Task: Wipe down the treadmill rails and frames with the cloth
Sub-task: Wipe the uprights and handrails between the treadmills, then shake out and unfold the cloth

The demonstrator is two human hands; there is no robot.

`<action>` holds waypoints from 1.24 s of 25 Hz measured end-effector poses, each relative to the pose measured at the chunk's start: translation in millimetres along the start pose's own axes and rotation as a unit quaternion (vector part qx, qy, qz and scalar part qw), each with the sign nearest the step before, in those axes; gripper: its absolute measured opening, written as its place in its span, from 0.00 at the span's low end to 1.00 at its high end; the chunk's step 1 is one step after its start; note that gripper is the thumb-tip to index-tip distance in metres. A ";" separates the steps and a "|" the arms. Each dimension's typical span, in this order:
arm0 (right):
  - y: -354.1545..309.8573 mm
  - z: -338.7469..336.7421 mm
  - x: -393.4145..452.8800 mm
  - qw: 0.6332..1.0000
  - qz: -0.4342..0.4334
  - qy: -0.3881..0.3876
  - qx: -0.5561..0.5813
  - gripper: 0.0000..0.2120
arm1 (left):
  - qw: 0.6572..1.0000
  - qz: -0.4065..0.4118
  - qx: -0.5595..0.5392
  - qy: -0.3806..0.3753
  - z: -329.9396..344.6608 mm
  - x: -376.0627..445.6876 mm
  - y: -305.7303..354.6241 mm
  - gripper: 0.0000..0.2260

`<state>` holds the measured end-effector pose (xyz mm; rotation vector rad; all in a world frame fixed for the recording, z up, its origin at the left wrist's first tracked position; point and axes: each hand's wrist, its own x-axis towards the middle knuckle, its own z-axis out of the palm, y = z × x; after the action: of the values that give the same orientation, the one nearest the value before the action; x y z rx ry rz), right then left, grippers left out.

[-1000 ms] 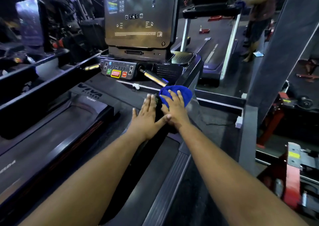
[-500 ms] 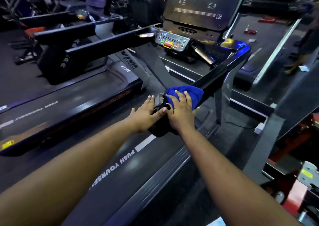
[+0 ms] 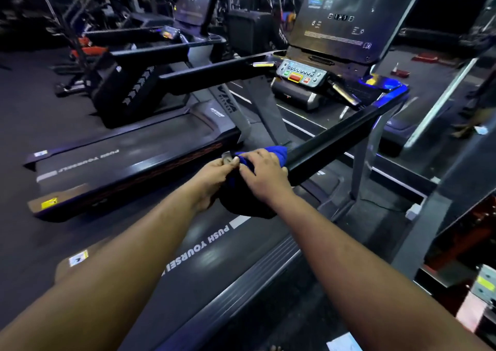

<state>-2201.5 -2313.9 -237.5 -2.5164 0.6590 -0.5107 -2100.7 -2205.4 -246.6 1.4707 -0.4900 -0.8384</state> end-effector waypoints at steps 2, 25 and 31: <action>-27.8 6.7 0.5 1.000 -0.025 -0.006 0.008 0.18 | 0.997 0.031 -0.070 0.027 -18.6 -18.2 2.7 0.11; -196.0 169.5 74.0 0.835 -0.289 -0.364 0.295 0.10 | 0.734 -0.207 0.428 0.485 -219.9 -204.0 -46.2 0.11; -269.9 198.1 13.9 0.729 -0.335 -0.478 0.357 0.03 | 0.811 -0.110 0.196 0.540 -203.4 -250.1 -57.3 0.25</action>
<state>-2003.5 -2043.9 -250.2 -1.7811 -0.7436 0.3214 -2119.7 -1879.3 -268.7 2.1332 0.4148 0.0536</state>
